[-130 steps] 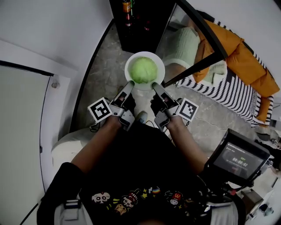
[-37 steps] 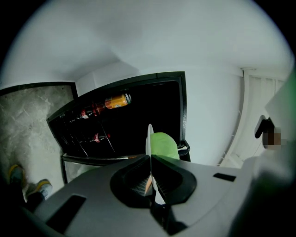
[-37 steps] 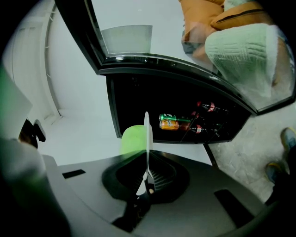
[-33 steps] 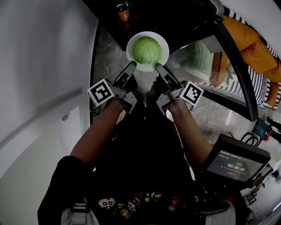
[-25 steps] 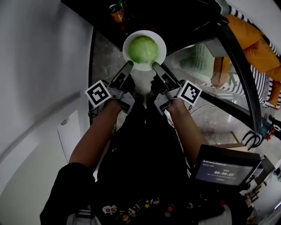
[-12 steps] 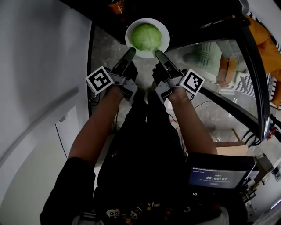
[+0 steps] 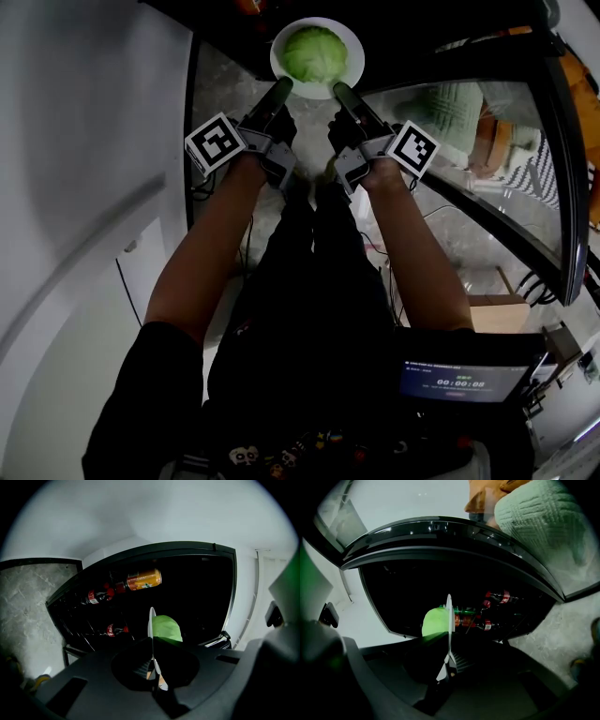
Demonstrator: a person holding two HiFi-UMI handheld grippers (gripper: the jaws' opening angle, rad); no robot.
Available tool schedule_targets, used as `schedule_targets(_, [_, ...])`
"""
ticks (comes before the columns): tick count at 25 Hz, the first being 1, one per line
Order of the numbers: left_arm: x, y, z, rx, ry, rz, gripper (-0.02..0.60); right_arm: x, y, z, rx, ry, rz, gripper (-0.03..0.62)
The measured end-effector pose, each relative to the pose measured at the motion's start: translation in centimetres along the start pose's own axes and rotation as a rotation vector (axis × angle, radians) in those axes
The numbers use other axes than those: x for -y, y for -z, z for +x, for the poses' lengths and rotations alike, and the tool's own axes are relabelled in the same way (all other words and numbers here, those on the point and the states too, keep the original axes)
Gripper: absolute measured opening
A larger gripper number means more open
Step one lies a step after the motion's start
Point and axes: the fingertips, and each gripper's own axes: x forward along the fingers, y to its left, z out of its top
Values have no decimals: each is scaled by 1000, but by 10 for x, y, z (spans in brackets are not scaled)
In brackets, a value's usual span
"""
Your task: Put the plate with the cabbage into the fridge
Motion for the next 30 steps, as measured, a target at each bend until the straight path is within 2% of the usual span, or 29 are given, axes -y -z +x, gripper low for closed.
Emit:
schedule_targets(5, [-7,0,-2,-3,-46,24,9,4,0,1,-4,2,15,20])
schedule_targets(18, [-8,0,-6,1,-92,25,9,5,2,-1,4,11,36,20])
schedule_targets(30, [4,0,-9,13,-72,33,9,-8,4,-4,23,2,26,20])
